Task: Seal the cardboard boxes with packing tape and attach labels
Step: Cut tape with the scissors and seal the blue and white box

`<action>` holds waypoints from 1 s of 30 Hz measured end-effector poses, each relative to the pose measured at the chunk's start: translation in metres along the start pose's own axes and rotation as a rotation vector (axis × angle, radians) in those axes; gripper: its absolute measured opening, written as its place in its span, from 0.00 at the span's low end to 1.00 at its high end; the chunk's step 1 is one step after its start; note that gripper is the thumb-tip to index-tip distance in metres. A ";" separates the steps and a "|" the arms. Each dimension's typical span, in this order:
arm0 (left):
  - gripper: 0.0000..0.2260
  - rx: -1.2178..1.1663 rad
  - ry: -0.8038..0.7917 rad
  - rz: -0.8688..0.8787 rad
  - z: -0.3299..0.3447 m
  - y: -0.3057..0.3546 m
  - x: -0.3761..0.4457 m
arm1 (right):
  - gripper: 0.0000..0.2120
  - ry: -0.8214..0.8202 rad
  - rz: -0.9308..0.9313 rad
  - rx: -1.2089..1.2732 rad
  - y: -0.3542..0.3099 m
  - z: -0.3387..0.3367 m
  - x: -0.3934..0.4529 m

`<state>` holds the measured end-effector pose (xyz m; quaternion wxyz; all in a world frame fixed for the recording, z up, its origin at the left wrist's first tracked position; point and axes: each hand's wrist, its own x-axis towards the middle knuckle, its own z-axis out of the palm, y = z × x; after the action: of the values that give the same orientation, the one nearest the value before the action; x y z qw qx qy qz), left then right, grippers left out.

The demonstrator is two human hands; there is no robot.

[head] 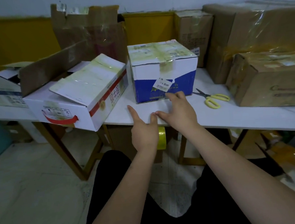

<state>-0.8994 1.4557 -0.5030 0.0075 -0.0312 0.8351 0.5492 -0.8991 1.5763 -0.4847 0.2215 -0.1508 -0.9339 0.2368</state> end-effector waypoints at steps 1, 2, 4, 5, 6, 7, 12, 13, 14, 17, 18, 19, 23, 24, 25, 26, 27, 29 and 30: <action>0.38 0.047 0.007 0.000 -0.004 0.003 0.002 | 0.34 -0.012 0.005 -0.026 -0.002 0.001 0.000; 0.39 0.119 0.006 0.005 -0.008 0.005 0.003 | 0.32 -0.021 0.000 -0.034 -0.003 0.000 -0.001; 0.39 0.375 -0.033 0.035 -0.022 0.008 0.002 | 0.25 0.024 -0.041 0.007 -0.002 -0.007 -0.006; 0.37 0.520 -0.060 0.058 -0.031 0.010 0.002 | 0.19 0.109 -0.076 0.038 0.000 -0.014 -0.008; 0.34 0.627 -0.064 0.100 -0.042 0.017 0.001 | 0.15 0.231 -0.107 0.063 0.001 -0.025 -0.008; 0.29 0.658 -0.036 0.173 -0.052 0.028 0.000 | 0.12 0.366 -0.133 0.081 0.002 -0.039 -0.003; 0.14 0.448 0.330 0.681 -0.060 0.119 0.022 | 0.19 0.530 -0.304 -0.219 0.004 -0.096 0.068; 0.15 0.431 0.357 0.748 -0.056 0.131 0.037 | 0.22 0.401 -0.315 -0.303 0.006 -0.100 0.082; 0.16 0.440 0.338 0.794 -0.052 0.137 0.055 | 0.24 0.248 -0.320 -0.363 0.008 -0.100 0.093; 0.18 0.591 0.108 0.811 -0.038 0.134 0.107 | 0.25 -0.004 -0.288 -0.300 0.013 -0.090 0.104; 0.19 0.649 0.040 0.800 -0.033 0.131 0.115 | 0.24 0.004 -0.281 -0.266 0.013 -0.087 0.104; 0.19 0.681 0.007 0.800 -0.030 0.128 0.120 | 0.22 0.021 -0.292 -0.265 0.012 -0.084 0.104; 0.27 0.764 -0.034 0.763 -0.025 0.126 0.125 | 0.19 0.028 -0.354 -0.276 0.011 -0.088 0.113; 0.30 0.819 -0.063 0.756 -0.027 0.127 0.126 | 0.19 0.013 -0.369 -0.272 0.011 -0.091 0.117; 0.32 0.861 -0.097 0.754 -0.029 0.128 0.129 | 0.18 0.003 -0.388 -0.276 0.012 -0.091 0.120; 0.33 0.879 -0.133 0.755 -0.031 0.130 0.131 | 0.18 -0.001 -0.405 -0.278 0.014 -0.092 0.122; 0.33 0.864 -0.166 0.754 -0.032 0.132 0.135 | 0.19 -0.002 -0.412 -0.262 0.016 -0.092 0.124; 0.32 0.715 -0.210 0.735 -0.036 0.133 0.139 | 0.22 0.010 -0.378 -0.148 0.026 -0.090 0.124; 0.33 0.588 -0.193 0.700 -0.037 0.133 0.138 | 0.27 0.013 -0.328 -0.067 0.032 -0.087 0.124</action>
<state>-1.0447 1.4680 -0.3722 -0.0921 0.3071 0.9110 0.2593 -0.9573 1.6842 -0.3901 0.2579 -0.0053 -0.9519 0.1652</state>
